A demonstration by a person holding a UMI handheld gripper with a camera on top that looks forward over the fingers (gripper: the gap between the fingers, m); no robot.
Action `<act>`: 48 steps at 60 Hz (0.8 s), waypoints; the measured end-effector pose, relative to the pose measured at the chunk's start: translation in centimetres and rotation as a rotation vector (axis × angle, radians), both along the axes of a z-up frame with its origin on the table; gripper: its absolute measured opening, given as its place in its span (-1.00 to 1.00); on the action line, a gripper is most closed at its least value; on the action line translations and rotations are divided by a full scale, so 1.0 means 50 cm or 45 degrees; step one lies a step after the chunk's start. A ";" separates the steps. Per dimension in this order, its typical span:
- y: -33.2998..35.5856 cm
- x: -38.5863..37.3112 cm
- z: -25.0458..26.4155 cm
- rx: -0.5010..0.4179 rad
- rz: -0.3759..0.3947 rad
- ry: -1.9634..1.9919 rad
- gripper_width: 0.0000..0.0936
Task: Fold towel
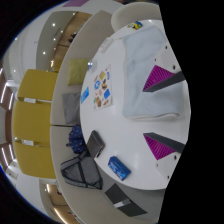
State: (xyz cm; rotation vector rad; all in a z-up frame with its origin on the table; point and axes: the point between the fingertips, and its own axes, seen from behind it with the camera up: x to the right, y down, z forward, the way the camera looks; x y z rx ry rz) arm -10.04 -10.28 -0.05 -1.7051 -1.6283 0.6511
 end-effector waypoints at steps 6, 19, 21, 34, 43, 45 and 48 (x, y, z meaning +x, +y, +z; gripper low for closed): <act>-0.005 -0.015 -0.046 -0.037 0.028 -0.036 0.49; -0.017 -0.012 -0.044 0.035 0.068 -0.126 -0.94; -0.045 -0.010 -0.030 -0.039 0.094 -0.133 -0.95; 0.004 -0.025 0.182 -0.249 0.073 0.026 -0.94; 0.229 -0.024 0.222 -0.168 -0.032 0.057 -0.95; 0.274 -0.021 0.211 -0.155 -0.047 0.044 -0.94; 0.330 -0.010 0.185 -0.136 -0.064 0.025 -0.93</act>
